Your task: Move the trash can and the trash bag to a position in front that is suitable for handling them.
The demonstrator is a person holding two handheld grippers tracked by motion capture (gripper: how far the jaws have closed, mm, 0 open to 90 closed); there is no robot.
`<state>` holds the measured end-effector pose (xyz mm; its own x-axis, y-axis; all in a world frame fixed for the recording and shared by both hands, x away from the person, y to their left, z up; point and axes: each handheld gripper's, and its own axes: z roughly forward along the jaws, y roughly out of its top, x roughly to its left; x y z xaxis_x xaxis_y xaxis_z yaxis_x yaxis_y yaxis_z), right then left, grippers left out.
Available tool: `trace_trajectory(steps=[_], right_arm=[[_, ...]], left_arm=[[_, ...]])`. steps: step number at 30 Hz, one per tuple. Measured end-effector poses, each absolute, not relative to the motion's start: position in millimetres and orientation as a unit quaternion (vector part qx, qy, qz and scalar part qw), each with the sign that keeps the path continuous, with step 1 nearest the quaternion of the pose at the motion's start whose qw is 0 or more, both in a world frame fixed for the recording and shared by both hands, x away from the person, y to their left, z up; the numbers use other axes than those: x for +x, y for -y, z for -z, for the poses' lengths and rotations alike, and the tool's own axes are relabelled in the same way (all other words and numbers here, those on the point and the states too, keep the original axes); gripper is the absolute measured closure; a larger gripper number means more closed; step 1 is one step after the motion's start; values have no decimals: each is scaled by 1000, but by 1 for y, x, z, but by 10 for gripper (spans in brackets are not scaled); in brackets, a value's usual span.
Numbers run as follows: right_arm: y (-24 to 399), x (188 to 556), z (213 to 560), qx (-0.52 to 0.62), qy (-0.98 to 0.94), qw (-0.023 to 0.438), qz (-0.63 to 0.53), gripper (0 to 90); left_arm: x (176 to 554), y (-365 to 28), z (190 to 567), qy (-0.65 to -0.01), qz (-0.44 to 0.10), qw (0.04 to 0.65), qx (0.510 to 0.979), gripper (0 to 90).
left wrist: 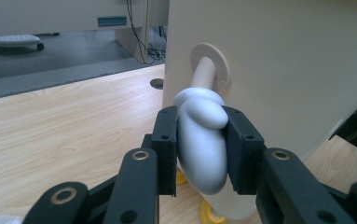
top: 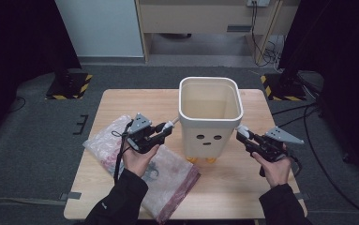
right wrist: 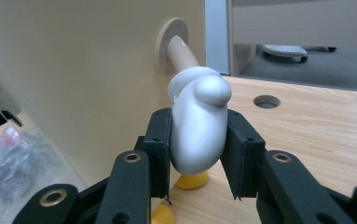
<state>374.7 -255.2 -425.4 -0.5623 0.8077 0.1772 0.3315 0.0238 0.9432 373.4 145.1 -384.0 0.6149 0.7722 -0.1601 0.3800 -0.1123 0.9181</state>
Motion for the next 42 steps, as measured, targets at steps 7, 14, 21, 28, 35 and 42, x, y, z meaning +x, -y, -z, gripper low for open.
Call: trace_trajectory(steps=[7, 14, 21, 28, 35, 42], right_arm=[[240, 371, 423, 399, -696, 206, -560, 653], [227, 368, 423, 388, -705, 194, -561, 654], [219, 360, 419, 381, -712, 188, -559, 654], [221, 361, 421, 379, -720, 200, -546, 650], [228, 360, 413, 375, -696, 211, -575, 541], [242, 361, 405, 390, -665, 226, -596, 369]], left_arm=[[362, -163, 384, -405, -186, 536, 717, 679], [352, -178, 385, -410, -189, 533, 715, 679], [351, -186, 389, -415, -187, 538, 710, 678], [349, -185, 394, -397, -197, 544, 713, 672], [333, -200, 403, -389, -210, 529, 724, 533], [320, -232, 428, -403, -216, 500, 735, 387]])
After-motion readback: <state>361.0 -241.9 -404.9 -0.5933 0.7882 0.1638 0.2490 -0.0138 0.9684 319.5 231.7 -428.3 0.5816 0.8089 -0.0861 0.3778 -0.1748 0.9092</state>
